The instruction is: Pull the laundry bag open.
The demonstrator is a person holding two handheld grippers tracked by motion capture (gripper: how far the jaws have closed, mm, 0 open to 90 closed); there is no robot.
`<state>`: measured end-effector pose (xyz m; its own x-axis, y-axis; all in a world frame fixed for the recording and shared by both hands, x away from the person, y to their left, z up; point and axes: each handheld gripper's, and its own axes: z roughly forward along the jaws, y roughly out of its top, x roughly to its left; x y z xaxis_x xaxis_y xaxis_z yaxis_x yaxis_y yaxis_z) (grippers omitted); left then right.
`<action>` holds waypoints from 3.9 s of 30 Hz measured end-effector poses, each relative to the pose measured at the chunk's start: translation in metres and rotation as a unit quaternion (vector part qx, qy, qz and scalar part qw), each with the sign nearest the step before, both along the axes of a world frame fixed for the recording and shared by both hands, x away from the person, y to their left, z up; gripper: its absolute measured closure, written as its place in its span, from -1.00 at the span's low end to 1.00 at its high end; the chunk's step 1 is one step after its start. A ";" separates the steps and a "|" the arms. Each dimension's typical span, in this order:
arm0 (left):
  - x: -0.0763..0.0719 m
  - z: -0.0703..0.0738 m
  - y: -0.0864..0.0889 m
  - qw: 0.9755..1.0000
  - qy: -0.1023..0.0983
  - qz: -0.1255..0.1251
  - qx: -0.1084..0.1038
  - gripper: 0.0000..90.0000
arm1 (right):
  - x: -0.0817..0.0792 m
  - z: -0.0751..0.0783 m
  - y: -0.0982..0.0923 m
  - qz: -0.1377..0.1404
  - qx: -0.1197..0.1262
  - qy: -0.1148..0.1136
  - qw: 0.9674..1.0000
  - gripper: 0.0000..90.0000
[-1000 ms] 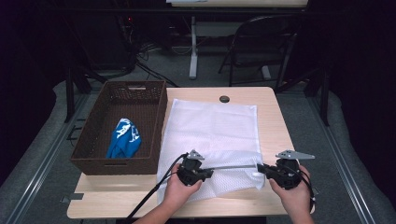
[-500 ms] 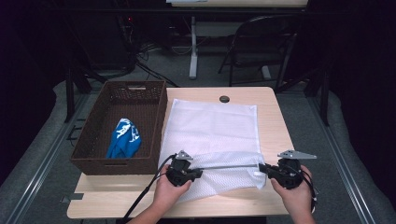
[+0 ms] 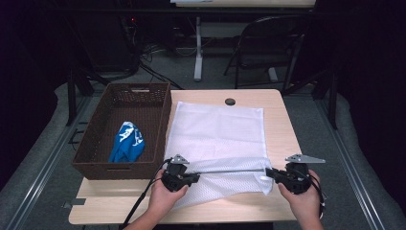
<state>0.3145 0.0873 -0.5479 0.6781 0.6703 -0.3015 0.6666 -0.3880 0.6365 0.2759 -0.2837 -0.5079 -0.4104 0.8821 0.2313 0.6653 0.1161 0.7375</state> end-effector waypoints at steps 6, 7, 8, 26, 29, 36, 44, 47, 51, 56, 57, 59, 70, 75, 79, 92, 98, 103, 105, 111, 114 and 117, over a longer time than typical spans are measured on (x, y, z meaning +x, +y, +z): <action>-0.001 0.001 0.004 1.000 -0.004 0.001 0.005 0.92 | 0.000 0.000 -0.001 0.001 0.001 0.002 1.000 0.92; -0.001 0.001 0.004 1.000 -0.004 0.001 0.004 0.92 | 0.000 0.000 -0.001 0.001 -0.001 0.001 1.000 0.92; -0.001 0.001 0.005 1.000 -0.003 0.001 0.006 0.92 | 0.000 0.000 -0.001 0.001 0.001 0.002 1.000 0.92; -0.003 -0.001 0.012 1.000 0.000 0.011 0.001 0.92 | 0.000 0.000 0.000 0.001 -0.008 0.001 1.000 0.92; -0.004 0.002 0.013 1.000 -0.003 0.008 0.002 0.92 | 0.000 0.000 0.000 0.003 -0.006 0.000 1.000 0.92; -0.008 0.005 0.014 1.000 -0.013 0.009 0.012 0.92 | 0.000 0.000 0.001 0.004 -0.009 0.001 1.000 0.92; -0.013 0.009 0.018 0.999 -0.028 0.022 0.041 0.92 | 0.000 0.000 0.001 0.003 -0.013 0.000 1.000 0.92; -0.014 0.010 0.021 0.998 -0.034 0.025 0.051 0.92 | 0.000 0.000 0.002 0.003 -0.020 0.000 1.000 0.92; -0.016 0.011 0.024 0.997 -0.036 0.031 0.058 0.92 | 0.000 0.000 0.003 0.003 -0.018 0.000 1.000 0.92; -0.018 0.011 0.024 0.996 -0.040 0.034 0.068 0.92 | 0.000 -0.001 0.003 0.003 -0.021 0.002 1.000 0.92; -0.018 0.012 0.025 0.996 -0.043 0.031 0.071 0.92 | 0.000 -0.001 0.003 0.003 -0.021 0.002 1.000 0.92; -0.019 0.012 0.025 0.995 -0.050 0.027 0.082 0.92 | 0.000 -0.001 0.004 0.003 -0.025 0.000 1.000 0.92; -0.021 0.011 0.029 0.995 -0.046 0.020 0.083 0.92 | 0.000 -0.002 0.005 0.005 -0.028 0.003 1.000 0.92; -0.021 0.010 0.037 0.996 -0.037 0.026 0.080 0.92 | 0.000 -0.003 0.003 0.002 -0.028 0.005 1.000 0.92; -0.022 0.008 0.048 0.996 -0.028 0.029 0.077 0.92 | 0.000 -0.003 0.004 0.002 -0.029 0.005 1.000 0.92; -0.031 0.007 0.076 0.996 -0.023 0.049 0.076 0.92 | 0.001 -0.006 0.002 0.000 -0.027 0.007 1.000 0.92; -0.035 0.004 0.092 0.995 -0.020 0.066 0.077 0.92 | 0.002 -0.007 0.000 -0.004 -0.032 0.011 0.999 0.92; -0.037 0.000 0.103 0.996 -0.008 0.076 0.054 0.91 | 0.003 -0.008 -0.005 -0.008 -0.024 0.015 1.000 0.92; -0.039 -0.002 0.102 0.995 -0.011 0.077 0.057 0.92 | 0.003 -0.009 -0.003 -0.009 -0.027 0.016 0.999 0.92; -0.042 -0.006 0.099 0.995 -0.019 0.077 0.054 0.92 | 0.005 -0.014 -0.006 -0.012 -0.030 0.024 0.999 0.92; -0.042 -0.007 0.097 0.996 -0.016 0.069 0.057 0.91 | 0.006 -0.015 -0.008 -0.017 -0.027 0.030 0.999 0.91; -0.043 -0.008 0.094 0.996 -0.013 0.060 0.059 0.91 | 0.006 -0.016 -0.010 -0.020 -0.029 0.033 0.999 0.91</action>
<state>0.2718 0.1811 -0.5556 0.5973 0.7768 -0.1997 0.6969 -0.3793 0.6086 0.2820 -0.2937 -0.5237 -0.3597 0.9103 0.2049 0.7178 0.1296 0.6841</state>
